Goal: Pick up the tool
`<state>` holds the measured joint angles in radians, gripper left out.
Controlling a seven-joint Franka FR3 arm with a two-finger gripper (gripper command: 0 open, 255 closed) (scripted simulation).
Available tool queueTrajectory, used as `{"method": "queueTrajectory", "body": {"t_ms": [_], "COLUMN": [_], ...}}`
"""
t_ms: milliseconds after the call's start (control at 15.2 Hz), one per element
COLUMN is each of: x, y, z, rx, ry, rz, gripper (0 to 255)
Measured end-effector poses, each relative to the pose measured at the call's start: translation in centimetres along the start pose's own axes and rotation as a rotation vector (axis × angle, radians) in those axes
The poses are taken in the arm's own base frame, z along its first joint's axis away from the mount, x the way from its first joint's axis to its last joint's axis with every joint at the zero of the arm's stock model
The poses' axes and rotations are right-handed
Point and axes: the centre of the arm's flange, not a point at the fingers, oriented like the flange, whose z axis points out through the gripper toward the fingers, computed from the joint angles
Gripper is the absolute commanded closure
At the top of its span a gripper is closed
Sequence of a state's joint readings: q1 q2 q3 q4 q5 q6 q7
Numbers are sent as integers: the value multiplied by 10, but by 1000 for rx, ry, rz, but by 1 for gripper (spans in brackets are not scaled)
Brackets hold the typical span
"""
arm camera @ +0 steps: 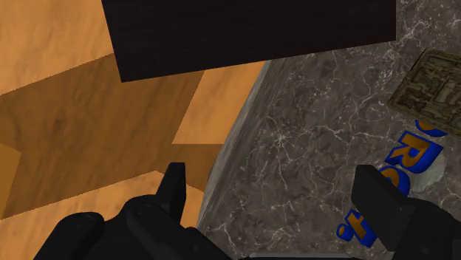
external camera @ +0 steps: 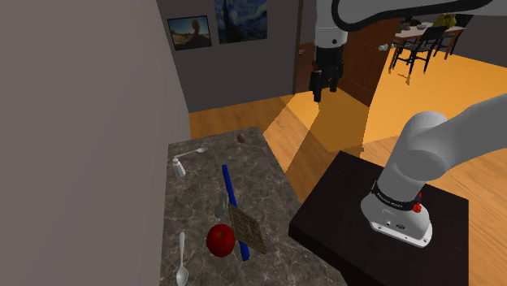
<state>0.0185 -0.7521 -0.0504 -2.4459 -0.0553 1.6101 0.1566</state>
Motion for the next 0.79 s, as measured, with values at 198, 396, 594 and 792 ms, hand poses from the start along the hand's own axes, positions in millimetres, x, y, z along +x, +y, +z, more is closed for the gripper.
{"method": "queueTrajectory", "body": {"t_ms": [198,396,594,792], "x": [0,4,5,15], "y": [-9,-28,-49,-71], "z": [13,36,67,96], "rx": [11,37,64,92], "ry": [10,34,60,85], "rz": [9,29,52,75], "gripper": [0,0,0,0]}}
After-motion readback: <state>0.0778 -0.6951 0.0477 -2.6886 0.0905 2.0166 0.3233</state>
